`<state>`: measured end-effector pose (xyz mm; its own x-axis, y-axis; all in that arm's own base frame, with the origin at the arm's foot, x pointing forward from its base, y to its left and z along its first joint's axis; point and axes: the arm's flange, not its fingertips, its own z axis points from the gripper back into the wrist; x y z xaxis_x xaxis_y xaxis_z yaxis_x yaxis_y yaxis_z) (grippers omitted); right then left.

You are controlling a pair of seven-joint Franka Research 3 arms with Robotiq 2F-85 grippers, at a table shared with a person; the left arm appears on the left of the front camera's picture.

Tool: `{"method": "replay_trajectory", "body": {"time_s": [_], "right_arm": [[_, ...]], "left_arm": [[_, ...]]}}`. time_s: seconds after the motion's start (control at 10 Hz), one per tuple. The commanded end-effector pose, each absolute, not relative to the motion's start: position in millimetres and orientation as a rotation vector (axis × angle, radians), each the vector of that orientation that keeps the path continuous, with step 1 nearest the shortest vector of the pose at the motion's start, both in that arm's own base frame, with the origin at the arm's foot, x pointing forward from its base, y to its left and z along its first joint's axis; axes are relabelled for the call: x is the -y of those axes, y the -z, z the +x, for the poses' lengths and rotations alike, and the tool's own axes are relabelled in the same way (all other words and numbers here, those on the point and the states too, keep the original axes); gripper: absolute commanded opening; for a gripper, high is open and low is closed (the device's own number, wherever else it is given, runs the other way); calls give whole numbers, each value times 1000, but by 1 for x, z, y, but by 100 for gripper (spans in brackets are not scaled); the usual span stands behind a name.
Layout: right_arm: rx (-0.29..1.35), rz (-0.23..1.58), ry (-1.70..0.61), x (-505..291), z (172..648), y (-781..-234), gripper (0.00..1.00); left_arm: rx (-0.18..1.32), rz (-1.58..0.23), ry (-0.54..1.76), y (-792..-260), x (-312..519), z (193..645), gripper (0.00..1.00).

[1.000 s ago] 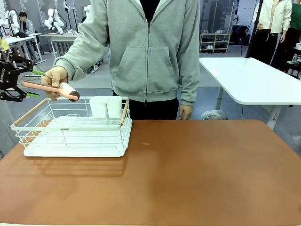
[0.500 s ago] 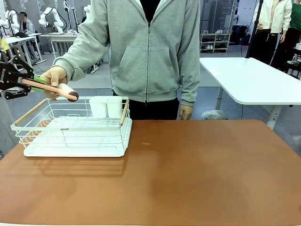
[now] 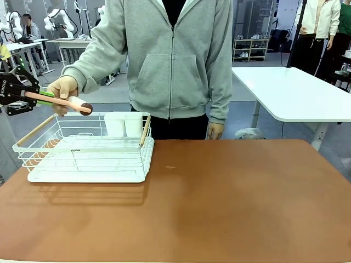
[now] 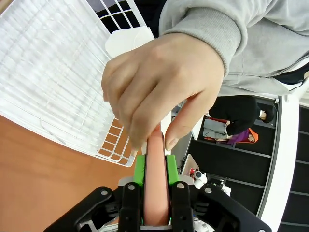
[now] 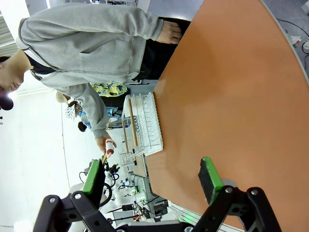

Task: Clean the table.
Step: Pick up the Lint Roller when the human hands it over, then clean the table with the Lint Roller when the human lifts the Dish drying rack.

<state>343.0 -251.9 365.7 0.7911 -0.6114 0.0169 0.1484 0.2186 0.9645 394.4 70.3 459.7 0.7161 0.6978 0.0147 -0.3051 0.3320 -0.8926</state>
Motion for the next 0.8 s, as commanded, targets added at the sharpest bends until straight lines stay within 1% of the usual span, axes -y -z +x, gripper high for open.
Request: {"method": "replay_trajectory", "body": {"time_s": [0.0, 0.7], "right_arm": [[444, 1250, 554, 253, 342, -367, 100], [444, 1250, 554, 253, 342, -367, 100]], "left_arm": [[437, -1037, -679, -460, -70, 394, 1], [437, -1037, -679, -460, -70, 394, 1]]}}
